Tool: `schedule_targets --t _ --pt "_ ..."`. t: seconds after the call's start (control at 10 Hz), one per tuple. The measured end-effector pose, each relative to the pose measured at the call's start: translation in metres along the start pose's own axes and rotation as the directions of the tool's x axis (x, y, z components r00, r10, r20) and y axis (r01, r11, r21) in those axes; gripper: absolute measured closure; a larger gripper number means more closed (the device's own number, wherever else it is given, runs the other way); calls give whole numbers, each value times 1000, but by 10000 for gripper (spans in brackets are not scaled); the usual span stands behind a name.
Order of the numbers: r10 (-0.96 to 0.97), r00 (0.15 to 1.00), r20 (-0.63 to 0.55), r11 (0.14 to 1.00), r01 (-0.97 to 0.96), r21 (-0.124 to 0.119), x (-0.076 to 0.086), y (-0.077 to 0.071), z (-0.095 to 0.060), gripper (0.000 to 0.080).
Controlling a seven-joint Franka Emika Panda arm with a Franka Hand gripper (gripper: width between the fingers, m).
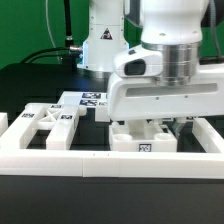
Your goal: Assemble chair
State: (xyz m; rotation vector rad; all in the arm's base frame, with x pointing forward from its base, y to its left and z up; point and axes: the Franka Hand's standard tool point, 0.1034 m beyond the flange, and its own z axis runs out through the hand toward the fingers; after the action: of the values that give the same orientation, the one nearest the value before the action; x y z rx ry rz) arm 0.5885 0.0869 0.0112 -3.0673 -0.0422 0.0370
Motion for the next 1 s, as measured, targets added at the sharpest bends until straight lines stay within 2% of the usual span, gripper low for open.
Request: schedule_targets --t 0.2,0.6,1.0 --pt "-11 1000 -14 1000 11 3 11 -14 0 768" --pt "-28 999 -25 1000 28 4 17 -30 -1 768" --pt "-32 999 -26 999 32 3 19 -32 -1 768"
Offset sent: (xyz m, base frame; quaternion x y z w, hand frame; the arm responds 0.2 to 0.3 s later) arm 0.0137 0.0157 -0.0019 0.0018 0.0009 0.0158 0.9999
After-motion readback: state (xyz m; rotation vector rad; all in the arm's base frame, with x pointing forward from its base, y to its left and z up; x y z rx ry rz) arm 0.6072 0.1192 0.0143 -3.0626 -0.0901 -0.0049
